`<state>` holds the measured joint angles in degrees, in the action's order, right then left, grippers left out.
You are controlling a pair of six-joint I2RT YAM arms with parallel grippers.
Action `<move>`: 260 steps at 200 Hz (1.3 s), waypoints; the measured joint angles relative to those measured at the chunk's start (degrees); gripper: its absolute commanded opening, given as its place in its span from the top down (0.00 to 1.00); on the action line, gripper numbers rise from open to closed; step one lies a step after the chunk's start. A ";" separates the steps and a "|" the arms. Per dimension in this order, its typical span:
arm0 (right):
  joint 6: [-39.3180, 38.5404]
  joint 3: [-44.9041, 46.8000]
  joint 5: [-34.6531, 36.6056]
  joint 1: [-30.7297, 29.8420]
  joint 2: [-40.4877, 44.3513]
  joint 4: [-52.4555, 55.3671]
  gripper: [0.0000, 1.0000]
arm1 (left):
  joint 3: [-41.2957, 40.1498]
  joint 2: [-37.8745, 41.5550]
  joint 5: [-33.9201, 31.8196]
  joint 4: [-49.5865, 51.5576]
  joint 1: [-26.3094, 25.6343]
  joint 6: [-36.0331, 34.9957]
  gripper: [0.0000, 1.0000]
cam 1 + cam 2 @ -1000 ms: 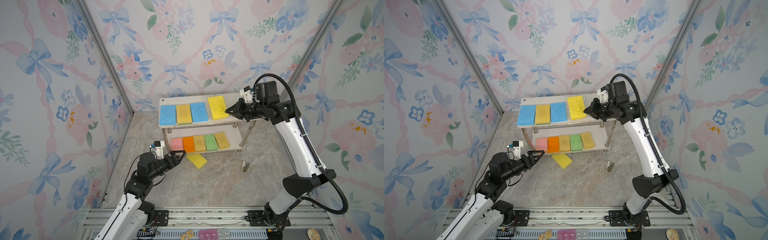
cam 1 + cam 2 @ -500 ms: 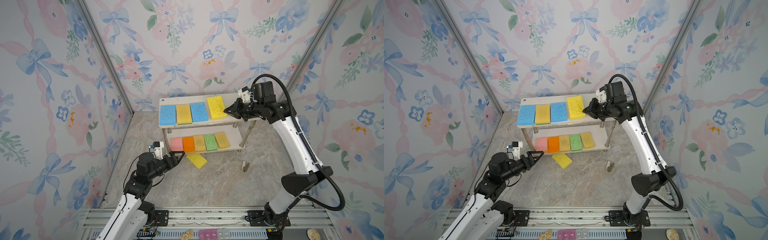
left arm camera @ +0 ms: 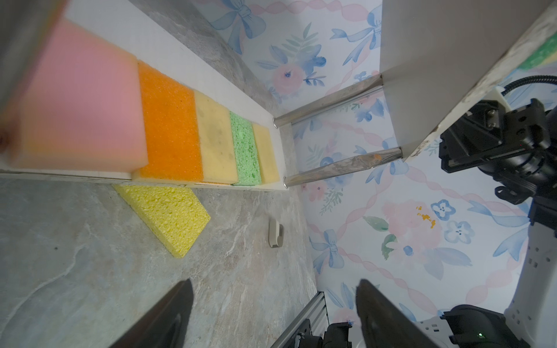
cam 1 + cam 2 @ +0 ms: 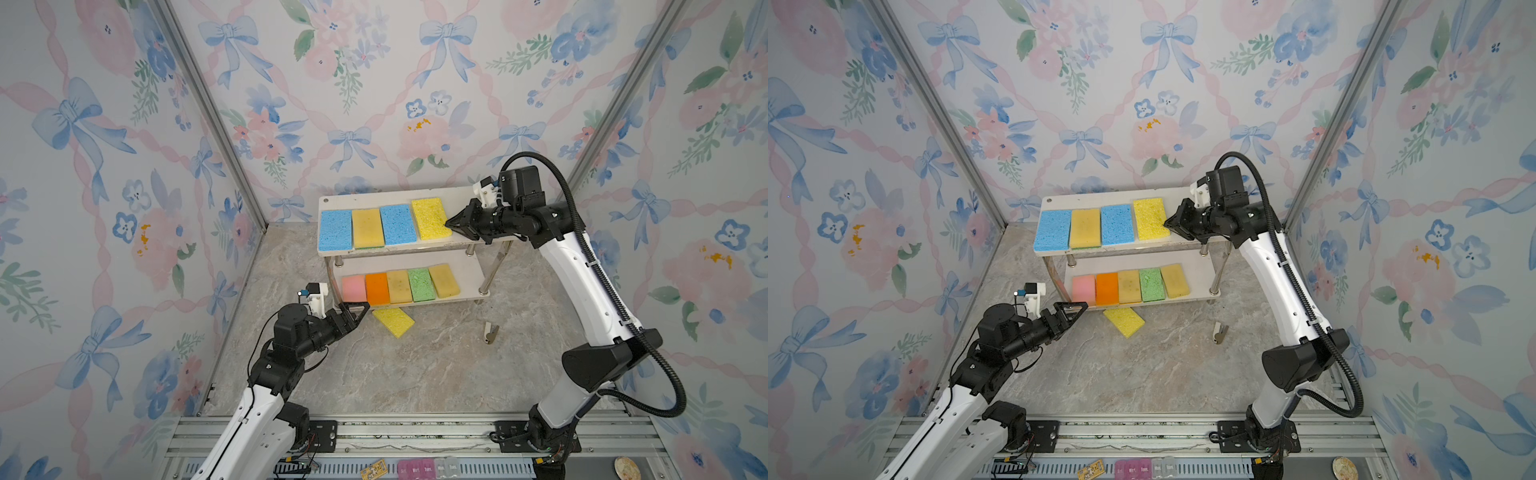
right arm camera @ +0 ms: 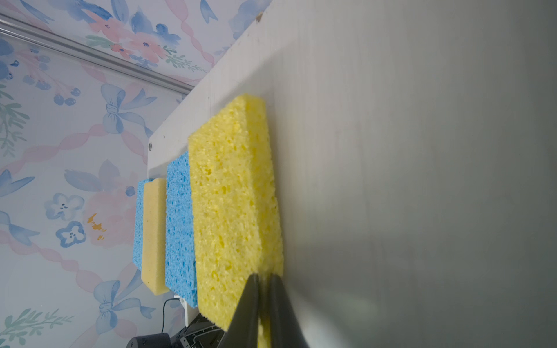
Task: Arrange cleaning sponges on a shelf
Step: Place the cleaning sponge at the shelf.
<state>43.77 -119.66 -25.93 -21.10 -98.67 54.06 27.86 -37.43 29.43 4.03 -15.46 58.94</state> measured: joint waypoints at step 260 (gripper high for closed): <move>1.25 1.95 -2.03 -0.74 0.42 -4.31 0.65 | 0.00 -0.28 -0.02 0.00 0.50 -0.24 0.11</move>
<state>45.01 -117.71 -27.97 -21.85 -98.26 49.76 27.86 -37.71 29.41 4.03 -14.96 58.70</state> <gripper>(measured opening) 0.345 0.892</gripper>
